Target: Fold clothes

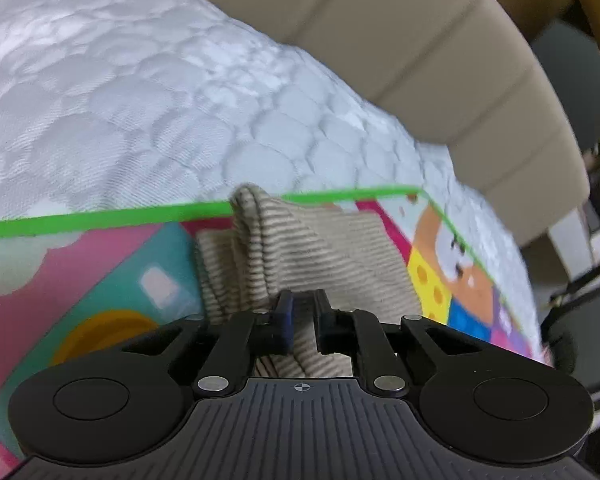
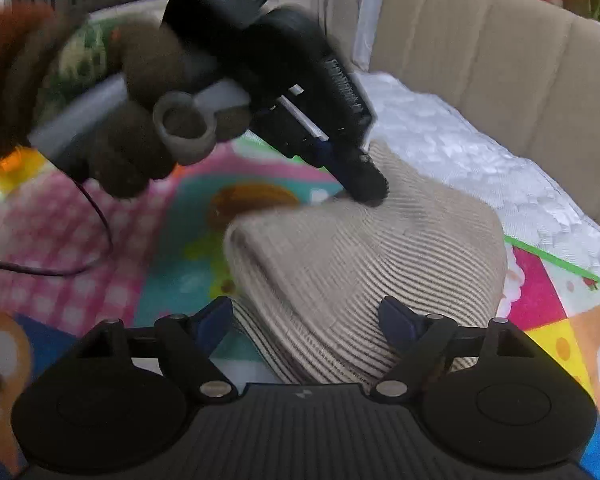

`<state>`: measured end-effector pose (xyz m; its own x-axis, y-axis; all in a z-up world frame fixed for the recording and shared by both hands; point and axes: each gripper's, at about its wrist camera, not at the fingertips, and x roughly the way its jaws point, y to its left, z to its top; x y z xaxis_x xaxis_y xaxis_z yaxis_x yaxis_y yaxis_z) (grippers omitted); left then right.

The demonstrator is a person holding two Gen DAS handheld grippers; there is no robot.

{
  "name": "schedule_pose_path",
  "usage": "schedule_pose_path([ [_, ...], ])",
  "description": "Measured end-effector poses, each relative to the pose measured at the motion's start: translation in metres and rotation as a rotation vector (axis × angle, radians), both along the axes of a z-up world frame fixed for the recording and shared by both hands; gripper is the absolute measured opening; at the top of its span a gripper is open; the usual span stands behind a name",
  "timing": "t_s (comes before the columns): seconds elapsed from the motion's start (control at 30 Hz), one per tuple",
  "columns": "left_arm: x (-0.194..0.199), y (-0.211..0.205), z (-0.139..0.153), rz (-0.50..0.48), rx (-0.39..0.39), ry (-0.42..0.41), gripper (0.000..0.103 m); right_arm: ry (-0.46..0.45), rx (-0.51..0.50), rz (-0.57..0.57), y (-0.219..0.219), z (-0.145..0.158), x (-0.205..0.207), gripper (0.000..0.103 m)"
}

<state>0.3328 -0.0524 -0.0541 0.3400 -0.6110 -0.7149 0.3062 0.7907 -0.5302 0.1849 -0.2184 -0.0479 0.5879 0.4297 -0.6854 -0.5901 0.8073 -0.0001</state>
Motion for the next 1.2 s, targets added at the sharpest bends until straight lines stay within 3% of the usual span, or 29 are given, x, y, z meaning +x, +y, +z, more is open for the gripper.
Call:
schedule_pose_path([
  [0.07, -0.007, 0.003, 0.005, -0.002, 0.001, 0.004, 0.037, 0.048, 0.133, -0.043, -0.026, 0.015, 0.011, 0.085],
  [0.1, -0.011, 0.005, 0.008, -0.003, 0.001, 0.005, 0.069, 0.060, 0.180, -0.094, -0.041, 0.019, 0.017, 0.090],
  [0.13, -0.014, 0.006, 0.010, -0.004, 0.001, 0.007, 0.079, 0.072, 0.226, -0.146, -0.056, 0.024, 0.024, 0.094],
  [0.17, -0.018, 0.008, 0.013, -0.005, 0.001, 0.009, 0.079, 0.085, 0.273, -0.199, -0.072, 0.028, 0.031, 0.100],
  [0.3, -0.030, 0.007, 0.017, -0.027, 0.006, 0.035, 0.091, 0.224, 0.447, -0.465, -0.121, 0.008, 0.061, 0.100],
  [0.43, -0.037, -0.010, 0.004, -0.084, 0.080, 0.053, 0.091, 0.304, 0.427, -0.490, -0.114, -0.018, 0.066, 0.100],
  [0.57, -0.040, -0.013, -0.009, -0.106, 0.134, 0.071, 0.091, 0.331, 0.341, -0.410, -0.094, -0.036, 0.055, 0.096],
  [0.73, -0.039, -0.008, -0.021, -0.114, 0.102, 0.097, 0.086, 0.355, 0.372, -0.404, -0.097, -0.045, 0.058, 0.092],
  [0.8, -0.037, -0.007, -0.024, -0.123, 0.083, 0.097, 0.079, 0.359, 0.382, -0.372, -0.096, -0.043, 0.057, 0.076],
  [0.83, -0.037, -0.006, -0.025, -0.127, 0.073, 0.096, 0.076, 0.365, 0.391, -0.356, -0.096, -0.042, 0.057, 0.073],
  [0.97, -0.033, -0.004, -0.031, -0.144, 0.035, 0.096, 0.072, 0.336, 0.375, -0.356, -0.091, -0.039, 0.062, 0.070],
  [1.07, -0.015, -0.010, -0.028, -0.164, 0.036, 0.038, 0.070, 0.287, 0.356, -0.367, -0.093, -0.031, 0.080, 0.066],
  [1.2, 0.023, -0.025, -0.017, -0.186, 0.084, -0.141, 0.067, 0.162, 0.303, -0.390, -0.094, -0.017, 0.126, 0.063],
])
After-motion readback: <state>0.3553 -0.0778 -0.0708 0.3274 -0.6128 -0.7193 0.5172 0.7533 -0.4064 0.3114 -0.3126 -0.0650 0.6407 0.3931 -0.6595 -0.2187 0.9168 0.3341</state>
